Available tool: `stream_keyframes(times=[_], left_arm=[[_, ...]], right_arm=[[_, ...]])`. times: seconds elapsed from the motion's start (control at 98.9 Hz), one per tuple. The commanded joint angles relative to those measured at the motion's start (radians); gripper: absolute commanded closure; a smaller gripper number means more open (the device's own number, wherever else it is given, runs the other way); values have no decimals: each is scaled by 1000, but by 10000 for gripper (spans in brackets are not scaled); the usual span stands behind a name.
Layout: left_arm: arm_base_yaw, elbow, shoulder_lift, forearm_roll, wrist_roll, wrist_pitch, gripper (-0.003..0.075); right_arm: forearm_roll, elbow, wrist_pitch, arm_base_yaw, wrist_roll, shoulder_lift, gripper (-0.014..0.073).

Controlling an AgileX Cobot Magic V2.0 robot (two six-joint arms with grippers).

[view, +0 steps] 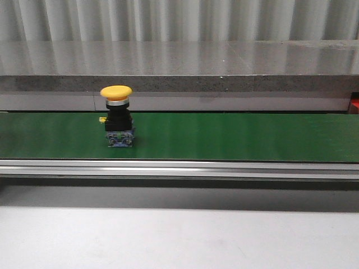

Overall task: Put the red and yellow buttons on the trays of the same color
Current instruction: 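Lower the red button onto the belt and release it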

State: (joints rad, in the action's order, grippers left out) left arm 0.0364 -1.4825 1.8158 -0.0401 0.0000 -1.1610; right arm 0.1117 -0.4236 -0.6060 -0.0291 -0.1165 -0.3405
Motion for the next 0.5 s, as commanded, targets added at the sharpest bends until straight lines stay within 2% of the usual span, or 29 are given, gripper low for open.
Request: stream_keyframes(times=[0.0, 0.061, 0.131, 0.202, 0.212, 0.222, 0.243, 0.303, 0.354, 0.485], left_arm=[[-8, -23, -25, -7, -16, 4, 622], [-8, -23, -18, -3, -16, 7, 588], [-8, -25, -18, 12, -16, 18, 499], [-8, -32, -18, 16, -16, 23, 358], [-8, -35, -18, 16, -16, 23, 310], [-8, -35, -18, 16, -16, 23, 310], [-8, -39, -18, 16, -16, 25, 248], [-8, -49, -18, 19, -16, 31, 153], [-8, -57, -23, 40, -16, 42, 119], [-20, -55, -63, 57, -14, 106, 127]], right_arm=[[3, -26, 76, -2, -3, -6, 661], [3, -26, 76, -2, -3, -6, 661], [3, -26, 76, -2, -3, -6, 661], [3, -26, 76, -2, -3, -6, 661], [3, -26, 76, -2, -3, -6, 661], [3, -26, 76, -2, -3, -6, 661], [3, -26, 76, -2, -3, -6, 661], [3, -26, 76, -2, -3, -6, 661], [3, -26, 76, -2, -3, -6, 661], [3, -26, 76, -2, -3, -6, 661]])
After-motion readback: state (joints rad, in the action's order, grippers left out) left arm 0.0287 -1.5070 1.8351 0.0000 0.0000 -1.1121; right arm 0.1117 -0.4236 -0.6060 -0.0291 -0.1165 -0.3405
